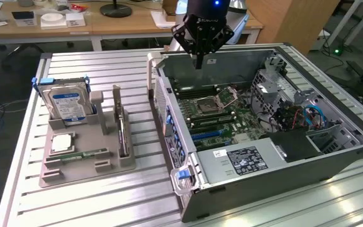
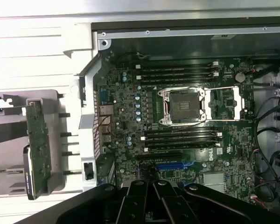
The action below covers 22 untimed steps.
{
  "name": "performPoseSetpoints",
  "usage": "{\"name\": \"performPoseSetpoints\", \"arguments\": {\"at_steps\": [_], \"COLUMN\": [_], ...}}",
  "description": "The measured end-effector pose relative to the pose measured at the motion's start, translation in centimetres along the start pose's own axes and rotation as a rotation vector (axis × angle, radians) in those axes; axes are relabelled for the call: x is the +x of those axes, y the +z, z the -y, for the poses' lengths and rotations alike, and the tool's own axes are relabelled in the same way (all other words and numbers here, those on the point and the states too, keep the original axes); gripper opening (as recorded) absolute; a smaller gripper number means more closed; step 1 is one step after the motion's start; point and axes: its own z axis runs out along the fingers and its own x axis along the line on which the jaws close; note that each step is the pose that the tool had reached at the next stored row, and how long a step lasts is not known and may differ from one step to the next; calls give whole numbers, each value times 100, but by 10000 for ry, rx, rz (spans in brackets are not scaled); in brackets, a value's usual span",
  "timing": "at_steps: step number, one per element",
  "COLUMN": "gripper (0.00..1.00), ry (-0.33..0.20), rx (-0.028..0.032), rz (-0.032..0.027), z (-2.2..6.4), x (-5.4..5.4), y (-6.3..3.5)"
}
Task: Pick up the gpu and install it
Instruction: 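Reach for the gpu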
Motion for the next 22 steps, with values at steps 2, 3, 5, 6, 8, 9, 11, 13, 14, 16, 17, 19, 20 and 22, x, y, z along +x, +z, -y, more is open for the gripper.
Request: {"name": "performPoseSetpoints", "arguments": {"at_steps": [2, 3, 5, 6, 8, 9, 11, 13, 14, 16, 17, 19, 20, 22], "gripper": [11, 11, 11, 11, 11, 11, 11, 11, 11, 11, 11, 11, 11, 11], "ry": [0, -1, -1, -1, -1, -1, 0, 0, -1, -1, -1, -1, -1, -1], "rx": [1, 1, 0, 1, 1, 1, 0, 1, 0, 1, 1, 1, 1, 0], "rz": [-1, -1, -1, 0, -1, -1, 0, -1, 0, -1, 0, -1, -1, 0], "z": [2, 3, 5, 6, 8, 9, 12, 14, 15, 17, 18, 20, 20, 22], "x": [29, 44, 71, 85, 109, 123, 158, 185, 198, 225, 237, 260, 270, 293], "y": [-1, -1, -2, -2, -3, -4, -4, -5, -5, -7, -7, -7, -8, -8]}}
